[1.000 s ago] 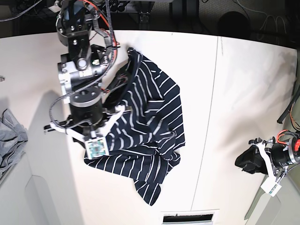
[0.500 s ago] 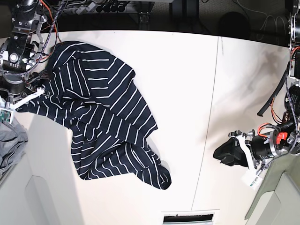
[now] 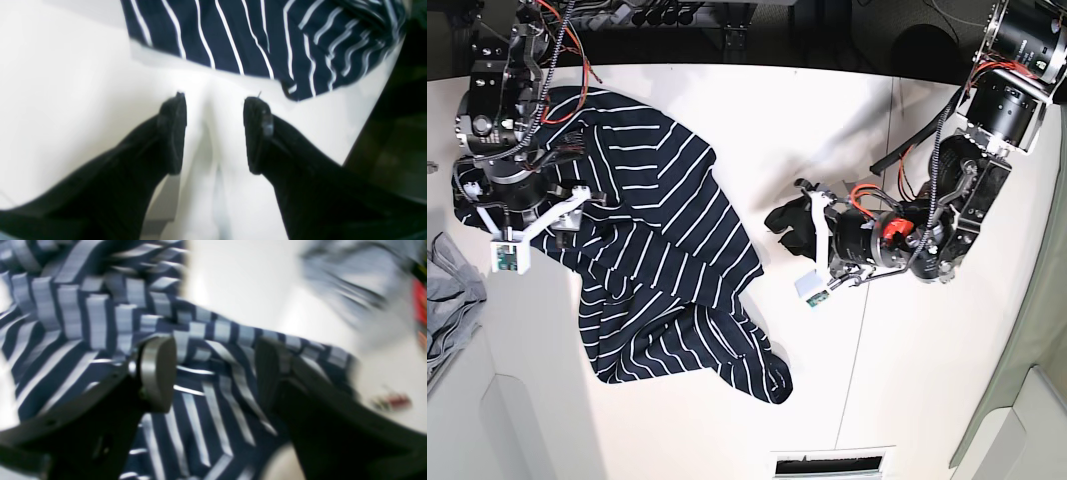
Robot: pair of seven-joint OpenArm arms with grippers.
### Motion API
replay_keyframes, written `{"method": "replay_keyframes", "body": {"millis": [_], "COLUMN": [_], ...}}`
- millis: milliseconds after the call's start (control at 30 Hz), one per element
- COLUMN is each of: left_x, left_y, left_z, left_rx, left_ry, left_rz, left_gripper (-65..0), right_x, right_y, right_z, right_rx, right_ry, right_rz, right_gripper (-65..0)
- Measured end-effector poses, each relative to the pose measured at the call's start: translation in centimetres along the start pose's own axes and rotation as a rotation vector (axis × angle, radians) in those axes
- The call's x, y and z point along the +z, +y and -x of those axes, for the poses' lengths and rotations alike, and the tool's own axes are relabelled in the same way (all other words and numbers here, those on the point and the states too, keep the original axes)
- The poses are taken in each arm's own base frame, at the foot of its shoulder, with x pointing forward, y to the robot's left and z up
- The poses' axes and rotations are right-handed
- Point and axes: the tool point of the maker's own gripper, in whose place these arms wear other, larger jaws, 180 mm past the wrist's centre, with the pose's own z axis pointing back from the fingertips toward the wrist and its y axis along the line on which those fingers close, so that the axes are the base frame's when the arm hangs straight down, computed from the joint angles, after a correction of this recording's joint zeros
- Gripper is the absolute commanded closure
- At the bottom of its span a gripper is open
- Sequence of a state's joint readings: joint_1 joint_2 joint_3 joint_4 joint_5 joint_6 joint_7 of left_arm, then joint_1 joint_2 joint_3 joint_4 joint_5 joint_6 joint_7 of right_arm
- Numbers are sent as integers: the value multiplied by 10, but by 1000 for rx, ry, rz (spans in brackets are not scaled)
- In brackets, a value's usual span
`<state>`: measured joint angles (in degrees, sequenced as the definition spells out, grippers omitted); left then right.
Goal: Layout the t-shirt on the table in an organized manner, then fold the t-shirt properly
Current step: 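Drag the collar edge with the right gripper away from the left gripper, then reach the left gripper to the shirt's hem and grasp it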
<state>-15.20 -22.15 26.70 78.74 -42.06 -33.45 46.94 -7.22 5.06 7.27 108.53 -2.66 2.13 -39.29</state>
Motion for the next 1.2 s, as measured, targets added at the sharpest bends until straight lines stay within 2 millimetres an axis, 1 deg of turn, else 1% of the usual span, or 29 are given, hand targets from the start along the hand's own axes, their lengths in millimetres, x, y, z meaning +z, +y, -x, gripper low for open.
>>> {"method": "replay_keyframes", "body": {"millis": [67, 133, 267, 300, 333, 400, 467, 533, 567, 600, 633, 667, 700, 733, 767, 800, 867, 933, 1000, 1067, 1133, 1200], "left_x": [-7, -13, -21, -22, -24, -30, -38, -47, -52, -57, -61, -65, -67, -68, -68, -67, -63, -56, -44, -31, -17, -4], "left_y": [-1, 0, -2, -1, 2, 1, -1, -4, -5, -6, -7, -6, -5, -5, -3, 0, 9, 22, 35, 47, 59, 69], "left_z": [-5, -10, -16, -15, -13, -11, -13, -15, -14, -11, -6, -3, 0, 0, 2, 2, 4, 8, 11, 20, 33, 48], "left_rx": [-18, -18, -19, -24, -16, -13, -13, -18, -13, -6, -2, -4, -6, -9, -24, -40, -42, -26, -32, -48, -59, -59], "left_ry": [-3, -2, -32, -34, -35, -34, -39, -52, -52, -49, -39, -33, -34, -38, -30, -21, -9, 6, 22, 56, 81, 98], "left_rz": [-32, -64, -100, -118, -140, -158, -167, -173, -171, -169, -171, -175, -181, -184, -195, -208, -242, -298, -339, -370, -400, -423], "left_gripper": [-353, -386, -392, -392, -392, -392, -392, -391, -391, -390, -387, -361, -293, -180, -58, 0, 0, 0, 0, 0, 0, 0], "right_x": [-13, -32, -69, -76, -82, -91, -95, -96, -96, -97, -97, -97, -97, -97, -97, -97, -98, -100, -102, -104, -105, -106], "right_y": [12, 20, 28, 29, 33, 48, 64, 77, 80, 82, 83, 83, 83, 83, 83, 83, 81, 78, 71, 60, 46, 29], "right_z": [-2, -1, -2, -2, -2, -4, -3, 2, 5, 9, 12, 13, 14, 13, 13, 12, 10, 3, -12, -32, -49, -58], "right_rx": [50, 92, 123, 134, 159, 185, 187, 198, 202, 208, 211, 217, 216, 217, 217, 220, 236, 233, 218, 197, 184, 179], "right_ry": [-6, 9, 55, 69, 82, 96, 110, 126, 132, 141, 148, 155, 156, 154, 153, 152, 148, 137, 111, 74, 39, 25], "right_rz": [-13, -18, -33, -39, -60, -129, -197, -244, -253, -258, -260, -260, -260, -260, -259, -257, -245, -237, -221, -197, -170, -142], "right_gripper": [-373, -373, -373, -373, -373, -371, -370, -361, -329, -276, -206, -124, -38, 0, 0, 0, 0, 0, 0, 0, 0, 0]}}
